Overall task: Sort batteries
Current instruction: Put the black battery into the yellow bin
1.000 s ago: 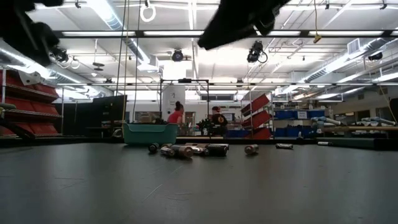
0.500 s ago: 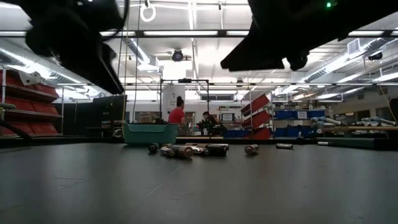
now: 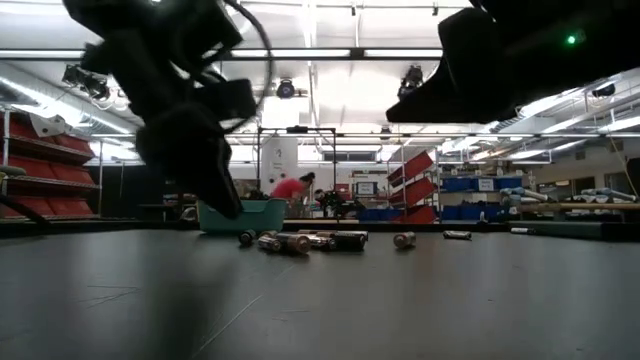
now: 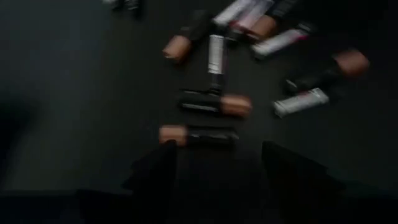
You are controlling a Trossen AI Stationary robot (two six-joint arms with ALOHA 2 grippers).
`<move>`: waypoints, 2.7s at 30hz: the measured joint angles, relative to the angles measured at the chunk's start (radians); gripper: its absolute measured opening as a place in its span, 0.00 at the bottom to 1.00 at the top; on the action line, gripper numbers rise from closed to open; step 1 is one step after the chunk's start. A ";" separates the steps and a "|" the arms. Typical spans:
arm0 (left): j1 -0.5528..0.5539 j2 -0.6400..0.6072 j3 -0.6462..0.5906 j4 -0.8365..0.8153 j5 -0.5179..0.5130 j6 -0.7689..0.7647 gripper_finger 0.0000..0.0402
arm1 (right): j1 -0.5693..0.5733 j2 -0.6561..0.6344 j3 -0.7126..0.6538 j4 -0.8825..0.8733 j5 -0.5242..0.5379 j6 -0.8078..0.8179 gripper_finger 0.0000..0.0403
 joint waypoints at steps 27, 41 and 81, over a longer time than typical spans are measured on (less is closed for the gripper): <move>0.120 0.051 0.002 0.061 0.126 0.138 0.70 | -0.072 0.000 -0.016 0.224 -0.167 -0.257 0.27; 0.125 0.052 0.002 0.069 0.047 -0.198 0.69 | -0.083 0.000 -0.016 0.230 -0.198 -0.257 0.27; 0.033 -0.007 0.014 -0.179 -0.035 -0.476 0.67 | -0.082 0.000 -0.015 0.263 -0.220 -0.285 0.27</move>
